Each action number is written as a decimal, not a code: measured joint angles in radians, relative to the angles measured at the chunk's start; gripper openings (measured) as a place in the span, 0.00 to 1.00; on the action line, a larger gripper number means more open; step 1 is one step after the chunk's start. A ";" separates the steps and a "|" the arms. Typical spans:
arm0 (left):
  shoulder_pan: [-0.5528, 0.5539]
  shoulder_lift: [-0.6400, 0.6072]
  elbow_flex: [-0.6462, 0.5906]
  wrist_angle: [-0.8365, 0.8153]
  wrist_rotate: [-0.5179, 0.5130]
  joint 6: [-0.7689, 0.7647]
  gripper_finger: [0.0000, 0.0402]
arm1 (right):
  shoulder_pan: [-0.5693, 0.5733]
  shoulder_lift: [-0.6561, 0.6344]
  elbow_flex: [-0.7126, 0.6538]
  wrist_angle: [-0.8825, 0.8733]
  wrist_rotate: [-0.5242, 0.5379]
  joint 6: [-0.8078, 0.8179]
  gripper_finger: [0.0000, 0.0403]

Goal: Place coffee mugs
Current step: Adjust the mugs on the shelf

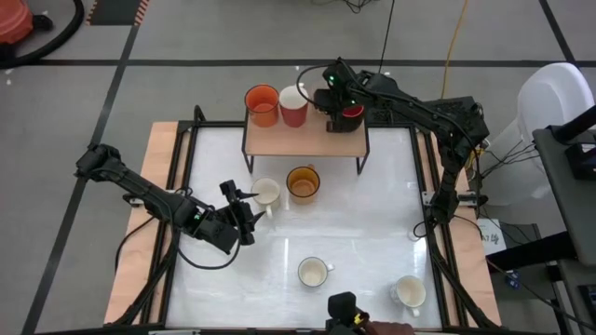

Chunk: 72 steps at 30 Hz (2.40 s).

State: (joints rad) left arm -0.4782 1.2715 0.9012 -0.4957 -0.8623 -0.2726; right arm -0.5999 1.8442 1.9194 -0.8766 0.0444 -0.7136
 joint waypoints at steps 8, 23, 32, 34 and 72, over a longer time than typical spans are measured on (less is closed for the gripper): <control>0.000 0.000 0.000 0.000 0.000 0.002 0.65 | 0.030 0.000 0.000 -0.004 0.003 -0.030 0.01; 0.000 0.000 0.000 0.000 0.000 0.008 0.65 | 0.052 -0.025 0.001 -0.071 0.002 0.014 0.01; 0.000 0.000 0.000 0.000 0.000 0.007 0.65 | 0.060 -0.073 0.000 -0.068 -0.003 0.041 0.01; 0.000 0.000 0.000 0.001 0.000 0.007 0.65 | 0.059 -0.074 0.000 -0.075 -0.031 0.050 0.01; 0.000 0.000 0.000 0.026 0.008 0.011 0.65 | 0.052 -0.077 0.002 -0.121 -0.052 0.088 0.17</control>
State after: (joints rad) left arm -0.4786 1.2713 0.9012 -0.4694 -0.8540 -0.2619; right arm -0.5484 1.7676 1.9213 -0.9972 -0.0071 -0.6258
